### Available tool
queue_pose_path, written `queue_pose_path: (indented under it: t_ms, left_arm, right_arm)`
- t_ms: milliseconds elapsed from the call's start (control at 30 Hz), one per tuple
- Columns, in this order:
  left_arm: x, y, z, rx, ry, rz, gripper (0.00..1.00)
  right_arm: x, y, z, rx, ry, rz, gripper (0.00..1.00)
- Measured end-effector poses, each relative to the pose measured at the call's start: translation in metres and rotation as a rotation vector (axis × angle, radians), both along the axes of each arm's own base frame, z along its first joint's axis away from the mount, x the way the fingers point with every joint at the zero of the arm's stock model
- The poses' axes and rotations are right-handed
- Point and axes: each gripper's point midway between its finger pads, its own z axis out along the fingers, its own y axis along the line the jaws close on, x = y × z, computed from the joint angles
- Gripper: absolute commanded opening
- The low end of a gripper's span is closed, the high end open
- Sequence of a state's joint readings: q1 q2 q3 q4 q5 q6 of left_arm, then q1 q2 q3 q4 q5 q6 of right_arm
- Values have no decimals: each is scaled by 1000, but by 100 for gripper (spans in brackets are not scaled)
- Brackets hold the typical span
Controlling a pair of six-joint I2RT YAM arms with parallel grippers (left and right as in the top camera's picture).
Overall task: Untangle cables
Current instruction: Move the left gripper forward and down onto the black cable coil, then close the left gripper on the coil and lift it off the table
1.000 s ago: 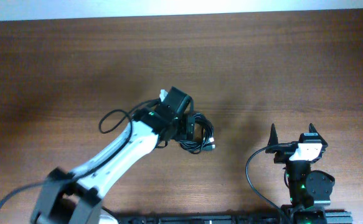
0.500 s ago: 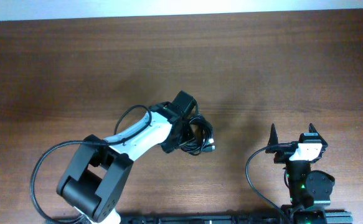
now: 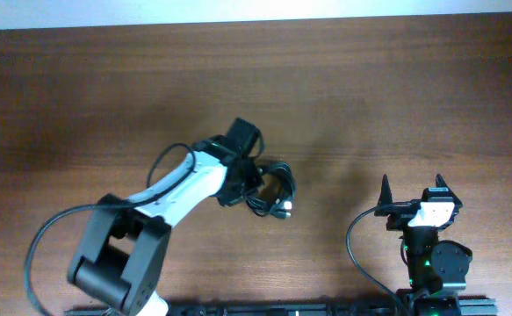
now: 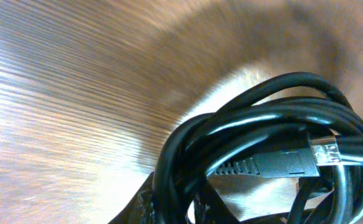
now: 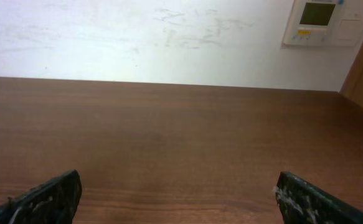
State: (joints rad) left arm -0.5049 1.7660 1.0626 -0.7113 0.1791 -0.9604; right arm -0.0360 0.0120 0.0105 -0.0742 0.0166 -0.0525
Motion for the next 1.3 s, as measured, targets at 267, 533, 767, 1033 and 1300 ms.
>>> queue_pose_path:
  t_ms: [267,533,767,1033,1300]
  left_arm:
    - [0,21,19,-35,103,423,20]
    - [-2,17,20,-71,213,794,31]
    - [-5,14,21,-68,202,691,81]
    - [48,11,49,-109,-153,4,84]
    - [79,17,66,93,-494,-777,74]
  right_arm:
    - [0,0,0,-1,0,0,99]
    - [0,0,0,-1,0,0,99]
    - [0,0,0,0,0,0,99]
    - [0,0,0,-1,0,0,98]
    - [0,0,0,-1,0,0,99]
